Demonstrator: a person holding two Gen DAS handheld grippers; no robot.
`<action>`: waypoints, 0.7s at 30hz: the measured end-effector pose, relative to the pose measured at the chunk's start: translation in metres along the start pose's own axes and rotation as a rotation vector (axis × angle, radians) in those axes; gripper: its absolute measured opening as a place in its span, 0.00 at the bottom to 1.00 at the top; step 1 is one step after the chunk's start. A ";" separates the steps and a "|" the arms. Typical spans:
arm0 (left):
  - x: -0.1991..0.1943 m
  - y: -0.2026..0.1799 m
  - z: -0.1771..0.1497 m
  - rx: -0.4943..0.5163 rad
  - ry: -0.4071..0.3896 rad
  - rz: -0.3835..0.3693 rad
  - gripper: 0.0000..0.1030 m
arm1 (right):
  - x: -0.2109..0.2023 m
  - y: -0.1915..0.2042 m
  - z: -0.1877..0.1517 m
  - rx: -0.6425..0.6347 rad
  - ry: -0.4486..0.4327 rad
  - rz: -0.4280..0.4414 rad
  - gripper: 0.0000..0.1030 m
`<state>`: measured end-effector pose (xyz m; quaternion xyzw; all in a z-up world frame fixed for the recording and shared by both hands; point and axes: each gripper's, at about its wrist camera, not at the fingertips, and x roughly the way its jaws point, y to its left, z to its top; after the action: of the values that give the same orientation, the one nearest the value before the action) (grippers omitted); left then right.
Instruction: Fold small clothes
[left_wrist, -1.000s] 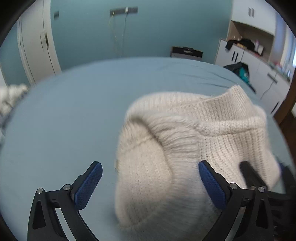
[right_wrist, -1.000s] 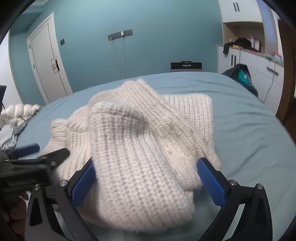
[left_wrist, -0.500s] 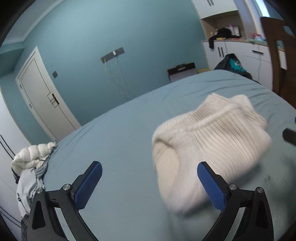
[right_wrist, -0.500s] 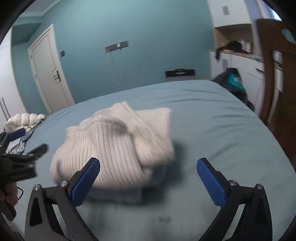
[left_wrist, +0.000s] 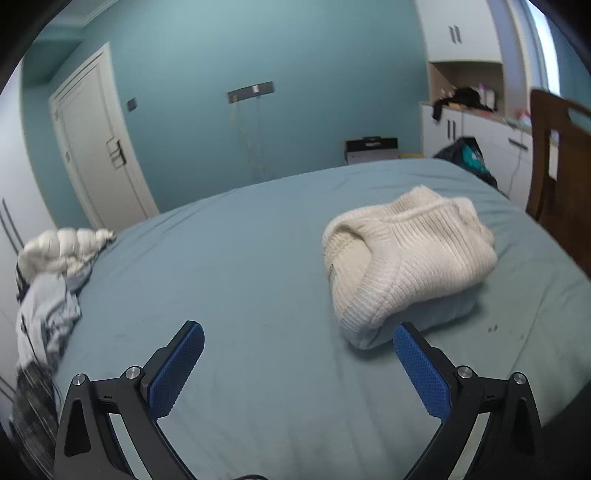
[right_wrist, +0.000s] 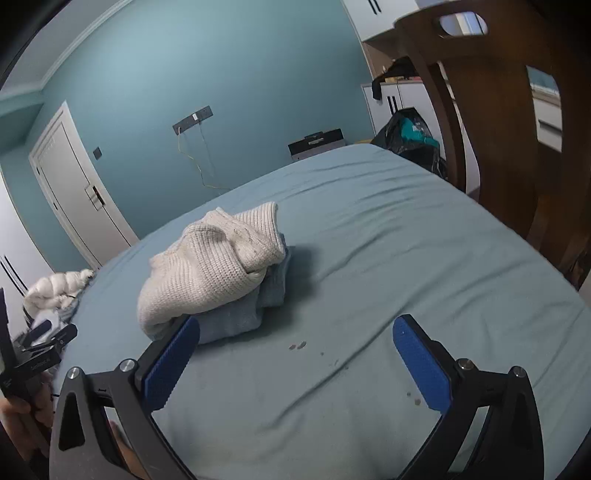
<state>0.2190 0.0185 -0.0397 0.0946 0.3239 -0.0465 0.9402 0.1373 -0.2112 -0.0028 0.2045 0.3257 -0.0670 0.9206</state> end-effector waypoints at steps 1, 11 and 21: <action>-0.002 0.003 -0.001 -0.016 0.002 0.002 1.00 | 0.002 0.003 0.001 -0.006 -0.003 -0.006 0.99; 0.012 -0.010 -0.008 0.037 0.069 0.028 1.00 | 0.026 0.080 -0.014 -0.277 0.020 -0.118 0.99; 0.019 -0.018 -0.013 0.085 0.094 0.026 1.00 | 0.064 0.128 -0.027 -0.411 0.101 -0.180 0.99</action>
<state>0.2236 0.0026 -0.0638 0.1405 0.3642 -0.0436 0.9196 0.2046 -0.0834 -0.0192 -0.0142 0.3950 -0.0706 0.9159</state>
